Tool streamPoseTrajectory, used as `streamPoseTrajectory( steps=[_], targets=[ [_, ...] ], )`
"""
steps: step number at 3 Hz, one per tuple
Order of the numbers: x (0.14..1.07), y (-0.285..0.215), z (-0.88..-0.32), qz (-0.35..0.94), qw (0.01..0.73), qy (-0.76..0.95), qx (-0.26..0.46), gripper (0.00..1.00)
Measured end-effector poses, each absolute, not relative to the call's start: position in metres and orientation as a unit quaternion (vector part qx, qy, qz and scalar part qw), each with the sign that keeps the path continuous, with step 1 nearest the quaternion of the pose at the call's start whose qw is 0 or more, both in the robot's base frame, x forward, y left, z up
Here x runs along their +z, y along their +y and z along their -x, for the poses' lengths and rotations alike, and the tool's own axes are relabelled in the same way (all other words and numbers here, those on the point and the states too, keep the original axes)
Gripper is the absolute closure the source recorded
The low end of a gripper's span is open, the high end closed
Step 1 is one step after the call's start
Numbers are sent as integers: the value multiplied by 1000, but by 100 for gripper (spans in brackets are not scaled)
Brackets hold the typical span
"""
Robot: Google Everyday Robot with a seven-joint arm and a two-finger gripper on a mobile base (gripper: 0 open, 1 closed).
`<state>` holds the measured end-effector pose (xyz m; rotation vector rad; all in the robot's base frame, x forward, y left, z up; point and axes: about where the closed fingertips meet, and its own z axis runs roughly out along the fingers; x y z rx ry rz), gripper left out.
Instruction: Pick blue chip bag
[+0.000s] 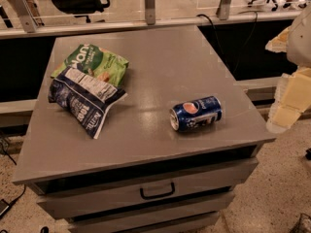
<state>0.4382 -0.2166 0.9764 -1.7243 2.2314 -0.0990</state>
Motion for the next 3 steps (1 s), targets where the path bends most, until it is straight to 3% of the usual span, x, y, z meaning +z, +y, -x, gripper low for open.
streamPoseTrajectory(
  steps=[2,3],
  targets=[
    [980,-204,-441,618,165,767,-41,0],
    [984,-151,-453,667,163,724,-59,0]
  ],
)
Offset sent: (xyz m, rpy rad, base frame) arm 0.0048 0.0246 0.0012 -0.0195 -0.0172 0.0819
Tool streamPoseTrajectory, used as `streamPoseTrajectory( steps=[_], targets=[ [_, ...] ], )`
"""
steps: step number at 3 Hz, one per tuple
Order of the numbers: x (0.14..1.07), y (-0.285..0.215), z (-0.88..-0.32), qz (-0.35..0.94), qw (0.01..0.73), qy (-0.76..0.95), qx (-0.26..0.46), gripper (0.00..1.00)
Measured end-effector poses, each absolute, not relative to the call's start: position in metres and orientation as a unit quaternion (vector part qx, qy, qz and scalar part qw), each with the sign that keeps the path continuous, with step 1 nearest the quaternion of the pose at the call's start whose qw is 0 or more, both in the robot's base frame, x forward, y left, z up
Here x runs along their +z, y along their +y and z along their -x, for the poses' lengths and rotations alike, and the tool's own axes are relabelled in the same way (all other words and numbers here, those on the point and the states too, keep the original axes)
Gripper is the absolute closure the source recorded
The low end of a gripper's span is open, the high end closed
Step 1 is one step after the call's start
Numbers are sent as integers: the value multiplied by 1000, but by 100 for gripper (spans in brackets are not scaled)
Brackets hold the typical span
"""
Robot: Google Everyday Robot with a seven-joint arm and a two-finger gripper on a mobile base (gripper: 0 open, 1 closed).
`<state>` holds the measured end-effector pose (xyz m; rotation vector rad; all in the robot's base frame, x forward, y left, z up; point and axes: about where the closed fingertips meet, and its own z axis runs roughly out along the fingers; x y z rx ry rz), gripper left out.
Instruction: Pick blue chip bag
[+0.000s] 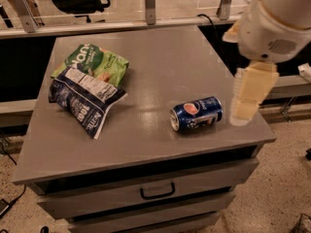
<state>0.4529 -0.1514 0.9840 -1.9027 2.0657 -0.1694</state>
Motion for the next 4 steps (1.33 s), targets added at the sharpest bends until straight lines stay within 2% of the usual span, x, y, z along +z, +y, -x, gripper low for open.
streamPoseTrajectory(
  steps=[1,2,4],
  targets=[
    [989,-62,-474,735,169,653,-71,0],
    [989,19,-495,788,182,587,-49,0],
    [955,132,-530,820,227,518,89,0]
  ],
)
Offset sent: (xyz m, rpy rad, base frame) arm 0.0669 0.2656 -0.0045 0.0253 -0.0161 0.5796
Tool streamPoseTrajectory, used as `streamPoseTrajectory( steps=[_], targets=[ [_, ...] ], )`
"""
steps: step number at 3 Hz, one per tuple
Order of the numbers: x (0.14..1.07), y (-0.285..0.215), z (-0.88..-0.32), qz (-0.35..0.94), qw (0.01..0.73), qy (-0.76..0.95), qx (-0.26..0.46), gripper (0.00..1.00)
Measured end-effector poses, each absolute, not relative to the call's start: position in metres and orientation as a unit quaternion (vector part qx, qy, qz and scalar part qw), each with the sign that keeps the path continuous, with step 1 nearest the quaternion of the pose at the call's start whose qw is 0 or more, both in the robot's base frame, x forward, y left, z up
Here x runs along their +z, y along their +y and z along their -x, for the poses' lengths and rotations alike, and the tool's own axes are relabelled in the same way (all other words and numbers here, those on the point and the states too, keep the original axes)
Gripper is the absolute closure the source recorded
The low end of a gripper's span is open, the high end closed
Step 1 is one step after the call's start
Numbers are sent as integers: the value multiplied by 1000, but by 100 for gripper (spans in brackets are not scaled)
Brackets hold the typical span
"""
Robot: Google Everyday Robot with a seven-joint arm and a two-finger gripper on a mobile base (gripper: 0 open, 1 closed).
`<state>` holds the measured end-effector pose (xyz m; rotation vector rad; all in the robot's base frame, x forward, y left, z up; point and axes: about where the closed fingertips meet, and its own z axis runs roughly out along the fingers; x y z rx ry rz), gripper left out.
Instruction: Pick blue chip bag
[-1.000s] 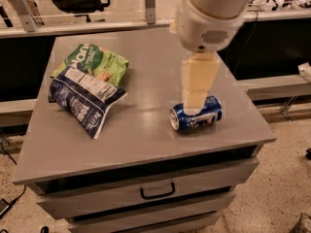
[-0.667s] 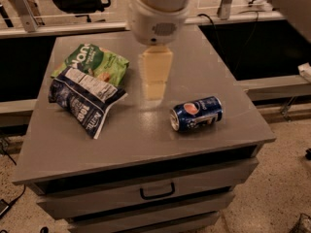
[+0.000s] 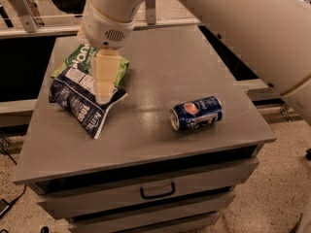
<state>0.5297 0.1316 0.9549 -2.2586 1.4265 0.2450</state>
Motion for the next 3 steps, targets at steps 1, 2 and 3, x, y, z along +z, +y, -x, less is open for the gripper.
streamPoseTrajectory(
  steps=[1,2,3],
  targets=[
    [929,160,-536,821,248,502,113,0],
    [898,173,-534,824,239,500,116,17],
    [873,179,-528,829,215,506,105,40]
  ],
)
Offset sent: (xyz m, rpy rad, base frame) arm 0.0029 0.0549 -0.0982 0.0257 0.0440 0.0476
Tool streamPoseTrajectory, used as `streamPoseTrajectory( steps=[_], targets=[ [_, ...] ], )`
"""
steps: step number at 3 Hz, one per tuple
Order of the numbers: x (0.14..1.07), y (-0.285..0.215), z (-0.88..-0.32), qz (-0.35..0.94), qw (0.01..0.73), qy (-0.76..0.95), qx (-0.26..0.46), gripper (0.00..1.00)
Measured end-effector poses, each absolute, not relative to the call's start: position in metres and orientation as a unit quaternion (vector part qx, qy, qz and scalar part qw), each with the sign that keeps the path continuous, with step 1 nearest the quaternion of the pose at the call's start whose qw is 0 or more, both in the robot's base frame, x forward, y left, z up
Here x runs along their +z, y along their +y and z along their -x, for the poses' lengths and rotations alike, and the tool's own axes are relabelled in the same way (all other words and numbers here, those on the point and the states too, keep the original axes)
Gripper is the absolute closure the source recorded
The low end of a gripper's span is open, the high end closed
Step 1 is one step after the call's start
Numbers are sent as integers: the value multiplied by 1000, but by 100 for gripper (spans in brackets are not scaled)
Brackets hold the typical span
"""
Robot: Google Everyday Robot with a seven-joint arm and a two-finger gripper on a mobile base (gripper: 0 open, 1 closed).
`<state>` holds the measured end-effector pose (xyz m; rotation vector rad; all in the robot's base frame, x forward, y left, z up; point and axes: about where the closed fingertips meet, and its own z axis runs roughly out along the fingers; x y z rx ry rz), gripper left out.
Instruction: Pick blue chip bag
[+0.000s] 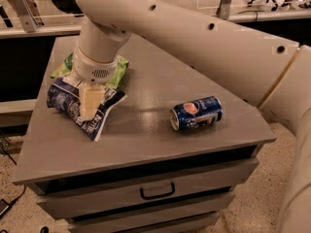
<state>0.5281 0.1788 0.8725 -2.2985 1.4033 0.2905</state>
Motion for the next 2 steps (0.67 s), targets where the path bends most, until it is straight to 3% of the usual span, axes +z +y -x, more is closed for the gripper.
streamPoseTrajectory(
  steps=[2],
  targets=[
    [858,176,-526,826,193,522,94,86]
  ],
)
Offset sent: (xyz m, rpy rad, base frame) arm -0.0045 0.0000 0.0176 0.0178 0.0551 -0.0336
